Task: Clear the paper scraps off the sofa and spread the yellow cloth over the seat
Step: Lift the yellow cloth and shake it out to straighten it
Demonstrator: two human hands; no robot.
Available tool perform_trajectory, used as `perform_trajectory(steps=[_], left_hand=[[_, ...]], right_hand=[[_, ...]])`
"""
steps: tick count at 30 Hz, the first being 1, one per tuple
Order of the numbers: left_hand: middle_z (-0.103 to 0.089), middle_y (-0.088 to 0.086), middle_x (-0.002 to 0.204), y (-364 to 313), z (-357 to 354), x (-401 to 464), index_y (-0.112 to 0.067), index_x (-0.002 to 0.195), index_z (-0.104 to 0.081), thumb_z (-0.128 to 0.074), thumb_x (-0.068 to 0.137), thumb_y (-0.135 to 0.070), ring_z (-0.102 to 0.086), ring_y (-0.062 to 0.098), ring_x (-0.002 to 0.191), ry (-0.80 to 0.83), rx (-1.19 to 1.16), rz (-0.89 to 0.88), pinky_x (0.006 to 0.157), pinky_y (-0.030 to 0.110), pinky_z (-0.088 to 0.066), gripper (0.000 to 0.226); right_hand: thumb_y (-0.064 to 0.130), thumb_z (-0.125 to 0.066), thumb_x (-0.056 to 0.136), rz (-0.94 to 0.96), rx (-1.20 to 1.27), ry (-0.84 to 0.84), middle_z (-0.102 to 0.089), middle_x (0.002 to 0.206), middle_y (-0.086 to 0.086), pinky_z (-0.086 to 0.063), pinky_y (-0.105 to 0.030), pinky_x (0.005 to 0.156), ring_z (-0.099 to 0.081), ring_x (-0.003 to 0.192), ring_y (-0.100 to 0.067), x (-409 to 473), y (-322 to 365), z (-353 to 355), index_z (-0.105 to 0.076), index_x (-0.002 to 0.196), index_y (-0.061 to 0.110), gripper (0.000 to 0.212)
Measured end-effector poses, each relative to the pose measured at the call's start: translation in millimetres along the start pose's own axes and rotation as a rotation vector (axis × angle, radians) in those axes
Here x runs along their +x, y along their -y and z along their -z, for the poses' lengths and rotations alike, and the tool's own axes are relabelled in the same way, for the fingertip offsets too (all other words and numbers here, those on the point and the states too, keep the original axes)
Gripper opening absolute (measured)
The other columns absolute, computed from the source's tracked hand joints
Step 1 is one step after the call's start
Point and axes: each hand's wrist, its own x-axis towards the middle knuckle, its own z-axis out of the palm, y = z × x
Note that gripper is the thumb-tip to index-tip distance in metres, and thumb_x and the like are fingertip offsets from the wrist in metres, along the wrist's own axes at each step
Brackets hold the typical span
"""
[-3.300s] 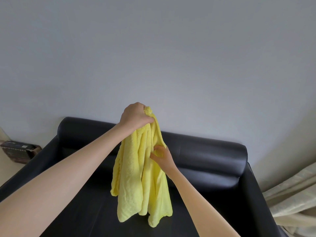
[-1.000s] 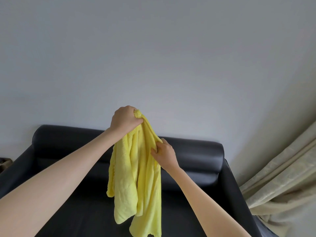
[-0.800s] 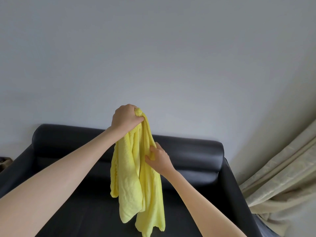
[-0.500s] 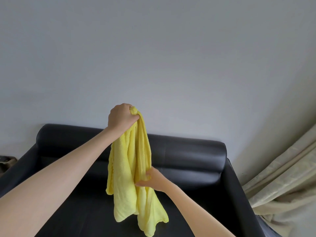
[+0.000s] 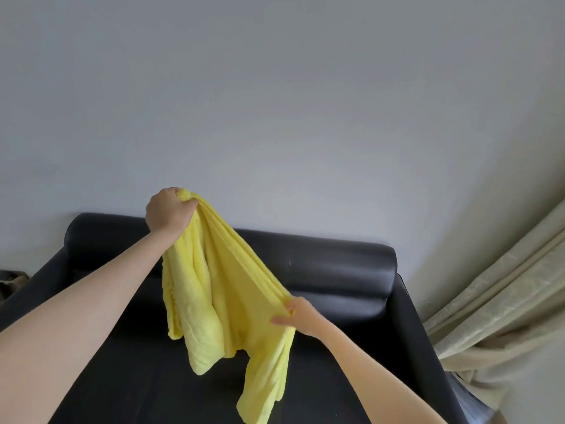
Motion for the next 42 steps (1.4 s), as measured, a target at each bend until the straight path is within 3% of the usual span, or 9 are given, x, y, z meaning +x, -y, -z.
perform_trajectory(steps=[3,7,14,23,29,34,36,38,42], left_hand=[[-0.049,0.002,0.059,17.1,11.2,-10.3,-0.011,0.064,-0.052,-0.061,0.077,-0.024,-0.05,0.027,0.06,0.005,0.011,0.112,0.05,0.026,-0.034,0.021],[-0.062,0.007,0.086,32.8,26.2,-36.3,-0.009,0.092,-0.064,-0.067,0.081,-0.038,-0.06,0.037,0.087,-0.017,0.106,0.147,0.067,0.033,-0.04,0.031],[-0.066,0.013,0.097,60.2,36.9,-95.8,-0.008,0.099,-0.065,-0.063,0.086,-0.036,-0.06,0.036,0.087,0.022,0.137,0.19,0.065,0.037,-0.043,0.031],[-0.055,0.006,0.081,75.6,41.3,-147.9,-0.012,0.082,-0.055,-0.058,0.089,-0.029,-0.049,0.026,0.074,0.033,0.075,0.294,0.066,0.038,-0.041,0.018],[-0.05,0.002,0.069,78.2,45.9,-148.3,-0.014,0.072,-0.05,-0.056,0.09,-0.027,-0.047,0.023,0.066,0.025,0.025,0.329,0.059,0.031,-0.038,0.024],[-0.051,0.01,0.063,71.3,45.9,-147.1,0.0,0.07,-0.057,-0.063,0.084,-0.026,-0.051,0.022,0.062,0.213,-0.151,0.161,0.055,0.028,-0.038,0.03],[-0.048,0.01,0.06,65.6,47.4,-147.2,0.001,0.064,-0.054,-0.065,0.081,-0.023,-0.049,0.022,0.057,0.311,-0.141,0.029,0.057,0.031,-0.04,0.031],[-0.046,0.006,0.056,55.8,46.7,-146.9,-0.005,0.059,-0.051,-0.066,0.078,-0.023,-0.048,0.018,0.054,0.408,-0.081,-0.09,0.057,0.031,-0.041,0.03],[-0.044,-0.004,0.05,32.3,42.9,-142.9,-0.016,0.053,-0.047,-0.067,0.072,-0.029,-0.046,0.011,0.048,0.613,0.157,-0.299,0.052,0.028,-0.041,0.031]], right_hand=[[0.043,-0.069,0.082,0.061,0.018,-0.315,-0.046,0.08,0.001,-0.033,-0.031,0.056,-0.047,0.072,-0.018,-10.3,-6.2,43.3,-0.044,0.062,0.02,0.039],[0.038,-0.069,0.083,0.197,-0.142,-0.663,-0.043,0.083,0.005,-0.038,-0.032,0.06,-0.044,0.082,-0.015,-31.2,-12.9,103.6,-0.056,0.071,0.017,0.028],[0.047,-0.063,0.084,0.194,-0.76,0.008,-0.046,0.119,-0.003,-0.035,-0.032,0.077,-0.048,0.108,-0.024,-79.0,-36.4,72.5,-0.061,0.115,0.013,0.046],[0.034,-0.051,0.089,0.019,-1.124,0.087,-0.042,0.097,-0.001,-0.028,-0.037,0.079,-0.046,0.1,-0.022,-112.0,-73.0,51.1,-0.064,0.105,0.012,0.03],[0.036,-0.047,0.089,0.024,-0.909,-0.025,-0.057,0.09,0.001,-0.035,-0.035,0.084,-0.056,0.092,-0.022,-114.6,-75.0,57.4,-0.064,0.1,0.015,0.029],[0.033,-0.059,0.082,-0.12,-0.908,0.275,-0.058,0.086,0.0,-0.039,-0.03,0.073,-0.055,0.083,-0.023,-113.0,-64.2,30.6,-0.059,0.09,0.015,0.02],[0.034,-0.066,0.081,-0.23,-0.912,0.364,-0.059,0.104,-0.001,-0.046,-0.033,0.08,-0.058,0.096,-0.024,-111.9,-61.7,8.1,-0.058,0.115,0.011,0.042],[0.045,-0.071,0.078,-0.25,-0.759,0.385,-0.042,0.138,-0.009,-0.045,-0.042,0.098,-0.048,0.122,-0.029,-107.4,-50.0,-17.5,-0.029,0.148,0.017,0.086],[0.051,-0.079,0.07,0.099,0.042,0.216,-0.011,0.155,-0.004,-0.028,-0.041,0.114,-0.025,0.14,-0.026,-92.1,34.2,-46.5,0.013,0.151,0.032,0.124]])
